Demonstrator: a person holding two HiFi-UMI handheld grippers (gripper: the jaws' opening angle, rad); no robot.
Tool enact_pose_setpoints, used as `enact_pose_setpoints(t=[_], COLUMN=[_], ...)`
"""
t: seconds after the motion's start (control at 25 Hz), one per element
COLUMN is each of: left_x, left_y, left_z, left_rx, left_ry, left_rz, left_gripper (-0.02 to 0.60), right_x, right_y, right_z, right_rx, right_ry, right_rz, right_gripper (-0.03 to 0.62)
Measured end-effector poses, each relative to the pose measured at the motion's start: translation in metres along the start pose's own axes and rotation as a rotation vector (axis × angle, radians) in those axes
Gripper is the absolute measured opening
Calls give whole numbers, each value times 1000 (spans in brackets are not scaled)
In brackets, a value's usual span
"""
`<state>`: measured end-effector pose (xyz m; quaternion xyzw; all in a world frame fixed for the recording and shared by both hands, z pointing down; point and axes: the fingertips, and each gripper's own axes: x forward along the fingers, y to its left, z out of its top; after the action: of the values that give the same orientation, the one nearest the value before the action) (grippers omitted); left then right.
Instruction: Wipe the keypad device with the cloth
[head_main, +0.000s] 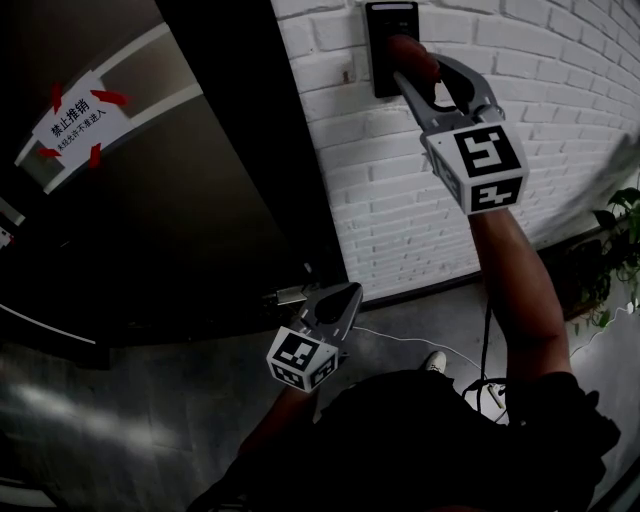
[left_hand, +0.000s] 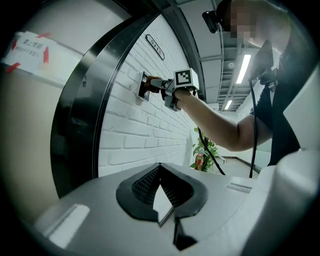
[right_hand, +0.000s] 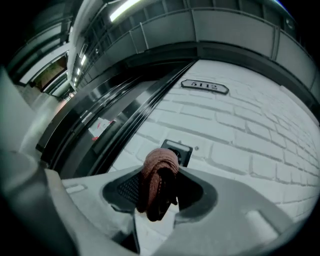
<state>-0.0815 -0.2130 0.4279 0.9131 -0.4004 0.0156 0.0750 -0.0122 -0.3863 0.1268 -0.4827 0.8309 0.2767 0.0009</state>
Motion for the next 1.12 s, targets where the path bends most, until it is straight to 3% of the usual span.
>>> enact_pose_setpoints(t=[0.16, 0.48, 1.12], left_x=[1, 0, -1], left_y=[-2, 2, -1], left_z=[-1, -1, -1], left_rx=[-3, -5, -12], left_ry=[3, 2, -3], left_rz=[-3, 8, 1], left_gripper=[15, 15, 15], right_x=[12, 36, 31], right_y=[-17, -36, -35], right_z=[32, 46, 27], right_rx=[-45, -62, -41], right_ry=[-45, -46, -22], right_rz=[-35, -70, -88], right_gripper=[146, 144, 144])
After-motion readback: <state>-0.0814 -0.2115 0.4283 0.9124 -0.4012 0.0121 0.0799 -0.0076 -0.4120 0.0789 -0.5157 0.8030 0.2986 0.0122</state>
